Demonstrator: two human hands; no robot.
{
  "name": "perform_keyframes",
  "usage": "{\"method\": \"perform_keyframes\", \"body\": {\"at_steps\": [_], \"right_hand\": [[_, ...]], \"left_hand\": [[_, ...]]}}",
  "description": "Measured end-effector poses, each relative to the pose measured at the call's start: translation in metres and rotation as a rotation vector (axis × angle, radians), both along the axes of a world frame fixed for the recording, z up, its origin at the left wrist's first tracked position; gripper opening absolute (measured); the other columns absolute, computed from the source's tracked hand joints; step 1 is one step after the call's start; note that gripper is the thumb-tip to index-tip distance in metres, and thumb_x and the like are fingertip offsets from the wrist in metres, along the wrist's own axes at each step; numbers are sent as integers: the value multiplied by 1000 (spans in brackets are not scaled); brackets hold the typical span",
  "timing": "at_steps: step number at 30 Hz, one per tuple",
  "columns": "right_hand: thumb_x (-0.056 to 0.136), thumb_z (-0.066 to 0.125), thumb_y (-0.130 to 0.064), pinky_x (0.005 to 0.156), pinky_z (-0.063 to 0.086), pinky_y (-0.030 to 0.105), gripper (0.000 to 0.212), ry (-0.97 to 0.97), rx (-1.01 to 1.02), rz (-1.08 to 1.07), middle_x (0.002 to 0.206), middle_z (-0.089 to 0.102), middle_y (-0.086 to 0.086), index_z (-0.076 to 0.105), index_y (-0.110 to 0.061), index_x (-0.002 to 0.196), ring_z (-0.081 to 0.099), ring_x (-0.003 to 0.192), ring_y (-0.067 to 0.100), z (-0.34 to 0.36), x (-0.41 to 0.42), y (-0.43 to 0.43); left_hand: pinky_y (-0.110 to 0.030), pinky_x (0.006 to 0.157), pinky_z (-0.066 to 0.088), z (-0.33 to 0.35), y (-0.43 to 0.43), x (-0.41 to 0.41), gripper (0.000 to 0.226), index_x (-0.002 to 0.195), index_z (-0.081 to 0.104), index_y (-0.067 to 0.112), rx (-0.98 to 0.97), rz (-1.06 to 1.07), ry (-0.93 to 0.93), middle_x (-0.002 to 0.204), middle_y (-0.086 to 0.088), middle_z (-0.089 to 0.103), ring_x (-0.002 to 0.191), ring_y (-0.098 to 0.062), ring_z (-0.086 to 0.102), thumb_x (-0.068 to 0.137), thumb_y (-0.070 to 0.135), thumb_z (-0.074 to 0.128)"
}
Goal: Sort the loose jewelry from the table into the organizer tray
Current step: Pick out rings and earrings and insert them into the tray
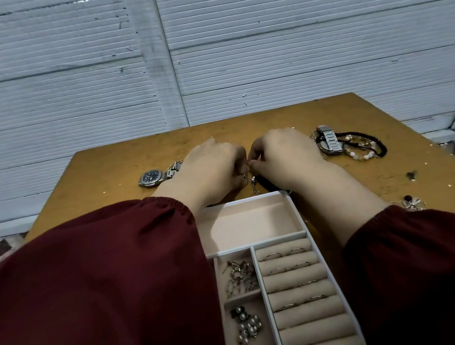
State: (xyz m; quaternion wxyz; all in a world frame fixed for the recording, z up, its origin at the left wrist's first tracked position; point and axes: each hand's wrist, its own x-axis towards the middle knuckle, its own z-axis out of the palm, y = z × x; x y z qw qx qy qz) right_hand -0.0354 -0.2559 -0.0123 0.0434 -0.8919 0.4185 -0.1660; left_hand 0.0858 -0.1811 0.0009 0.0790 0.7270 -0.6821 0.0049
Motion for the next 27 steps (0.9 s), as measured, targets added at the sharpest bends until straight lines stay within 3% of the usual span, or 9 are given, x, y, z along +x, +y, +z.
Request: {"method": "perform_keyframes", "body": {"at_steps": [3,8,12,19,27], "right_hand": [[84,62,-38,81,43,32,21,27,-35,10,109,66,6,72,-29,101,55,108,29,0,1,2],[74,65,-54,80,43,31,36,47,12,-53,105,67,4,74,-26,95,56,108,28,0,2,5],[71,70,-50,85,43,31,38,64,3,-106,110,66,4,71,-25,99,55,110,28,0,7,7],[71,70,-44,91,44,34,37,47,128,-159,113,66,5,69,-22,101,55,112,30,-6,11,1],[68,71,-38,92,49,36,21,-47,312,-138,99,70,7,69,-20,79,59,103,29,-12,10,-7]], "left_hand": [[-35,82,40,-2,2,2,12,83,55,29,-16,-1,10,95,2,66,98,-22,48,83,28,67],[-37,80,45,-4,4,9,13,79,55,29,-109,58,135,86,5,63,94,-23,53,82,22,66],[-39,79,48,-1,8,18,14,77,57,27,-196,116,235,83,7,65,90,-22,57,80,20,69],[-38,77,49,1,15,25,15,75,57,27,-235,153,249,81,9,63,86,-20,59,79,22,71],[-37,78,48,-3,19,21,11,80,60,26,-225,161,264,83,8,65,89,-20,58,80,23,71]]}}
